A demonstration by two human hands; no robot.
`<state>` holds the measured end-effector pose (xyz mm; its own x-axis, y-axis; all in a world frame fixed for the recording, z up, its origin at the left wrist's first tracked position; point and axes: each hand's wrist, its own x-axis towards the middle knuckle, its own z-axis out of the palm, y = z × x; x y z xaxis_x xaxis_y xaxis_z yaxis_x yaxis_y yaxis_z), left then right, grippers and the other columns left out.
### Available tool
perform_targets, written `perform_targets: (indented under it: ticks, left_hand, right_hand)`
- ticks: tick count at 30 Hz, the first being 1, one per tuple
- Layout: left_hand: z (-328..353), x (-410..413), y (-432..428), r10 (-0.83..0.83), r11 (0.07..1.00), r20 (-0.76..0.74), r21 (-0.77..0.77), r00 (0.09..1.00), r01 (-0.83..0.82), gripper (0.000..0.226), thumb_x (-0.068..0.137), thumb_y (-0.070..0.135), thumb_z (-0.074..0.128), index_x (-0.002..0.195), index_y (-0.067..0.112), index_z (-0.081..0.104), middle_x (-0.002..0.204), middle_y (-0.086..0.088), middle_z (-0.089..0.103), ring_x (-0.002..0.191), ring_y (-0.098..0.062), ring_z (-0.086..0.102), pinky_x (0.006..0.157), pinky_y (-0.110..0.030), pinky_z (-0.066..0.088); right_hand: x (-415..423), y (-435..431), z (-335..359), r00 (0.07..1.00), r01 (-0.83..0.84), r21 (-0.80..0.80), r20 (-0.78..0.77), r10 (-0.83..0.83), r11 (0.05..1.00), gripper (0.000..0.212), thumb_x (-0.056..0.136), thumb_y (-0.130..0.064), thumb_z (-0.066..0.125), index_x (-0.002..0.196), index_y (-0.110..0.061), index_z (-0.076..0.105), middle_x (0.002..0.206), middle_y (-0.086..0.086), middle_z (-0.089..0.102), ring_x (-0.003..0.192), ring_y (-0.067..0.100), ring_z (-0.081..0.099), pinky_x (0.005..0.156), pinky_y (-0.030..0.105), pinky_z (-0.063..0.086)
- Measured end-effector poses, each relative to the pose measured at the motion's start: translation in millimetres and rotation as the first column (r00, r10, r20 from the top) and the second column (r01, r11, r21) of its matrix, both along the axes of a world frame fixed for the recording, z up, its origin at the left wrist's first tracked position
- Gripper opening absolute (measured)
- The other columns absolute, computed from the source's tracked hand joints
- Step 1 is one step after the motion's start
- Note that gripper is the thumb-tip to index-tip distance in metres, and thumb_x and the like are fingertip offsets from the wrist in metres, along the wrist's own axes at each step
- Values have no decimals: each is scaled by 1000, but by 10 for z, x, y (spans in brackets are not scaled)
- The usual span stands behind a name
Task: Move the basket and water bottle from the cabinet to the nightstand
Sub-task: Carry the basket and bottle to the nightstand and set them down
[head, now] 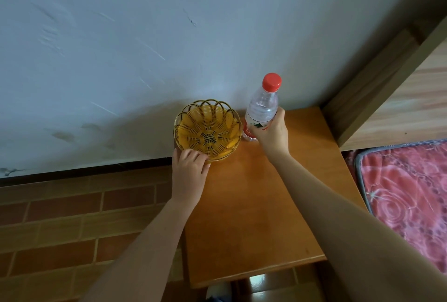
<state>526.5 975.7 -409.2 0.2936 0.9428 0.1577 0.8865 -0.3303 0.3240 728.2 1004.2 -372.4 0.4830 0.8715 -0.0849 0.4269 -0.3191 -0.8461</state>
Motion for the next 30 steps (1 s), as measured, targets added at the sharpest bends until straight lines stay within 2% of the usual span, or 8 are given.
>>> perform_targets:
  ticks: [3, 7, 12, 15, 21, 24, 30]
  left_hand:
    - [39, -7, -43, 4, 1000, -33, -24, 999, -5, 27, 69, 12, 78, 94, 11, 69, 91, -7, 71, 96, -31, 62, 92, -61, 43]
    - [203, -12, -139, 14, 1000, -31, -25, 999, -15, 34, 71, 13, 77, 104, 12, 67, 104, -8, 69, 107, -31, 59, 98, -63, 37]
    - [635, -2, -302, 28, 1000, 35, 0, 999, -28, 33, 77, 11, 71, 110, 10, 64, 113, -10, 65, 113, -32, 54, 105, -61, 29]
    - [1022, 38, -400, 32, 999, 62, 25, 998, -33, 37, 78, 11, 70, 114, 9, 61, 115, -11, 64, 113, -32, 53, 106, -61, 28]
    - [2003, 79, -757, 5, 992, 126, 126, 992, -21, 40, 82, 15, 66, 120, 9, 55, 116, -12, 62, 107, -32, 57, 94, -55, 44]
    - [2548, 18, -992, -12, 970, 64, 241, 998, -4, 37, 81, 18, 66, 116, 9, 57, 109, -12, 65, 101, -33, 59, 92, -48, 44]
    - [3538, -193, -1493, 32, 944, -22, 329, 999, -23, 37, 82, 19, 65, 116, 7, 58, 109, -15, 66, 103, -33, 59, 94, -50, 42]
  right_hand:
    - [15, -34, 39, 1000, -31, -20, 2, 31, 999, 73, 72, -19, 75, 131, -11, 33, 127, 10, 53, 116, 25, 52, 88, 32, 49]
    - [33, -175, 195, 998, -55, -79, 33, 58, 995, 78, 77, -20, 72, 139, -10, 27, 144, 11, 39, 132, 25, 38, 103, 35, 38]
    - [65, -466, 546, 974, -81, -152, 199, 111, 985, 68, 82, -28, 66, 137, -8, 32, 150, 13, 29, 140, 27, 25, 114, 42, 27]
    - [59, -673, 878, 938, -109, -133, 313, 146, 985, 64, 85, -29, 63, 137, -8, 33, 150, 12, 31, 140, 28, 25, 115, 42, 25]
    - [60, -1218, 1826, 804, -276, -63, 532, 266, 959, 56, 89, -25, 56, 137, -6, 35, 147, 13, 37, 137, 30, 29, 115, 40, 22]
    - [77, -1501, 2415, 760, -351, 0, 584, 285, 936, 53, 89, -22, 55, 136, -5, 38, 144, 14, 41, 134, 32, 34, 114, 41, 24]
    - [72, -2013, 3452, 666, -443, 51, 687, 290, 895, 47, 91, -21, 50, 134, -5, 40, 142, 13, 44, 132, 32, 37, 110, 43, 29]
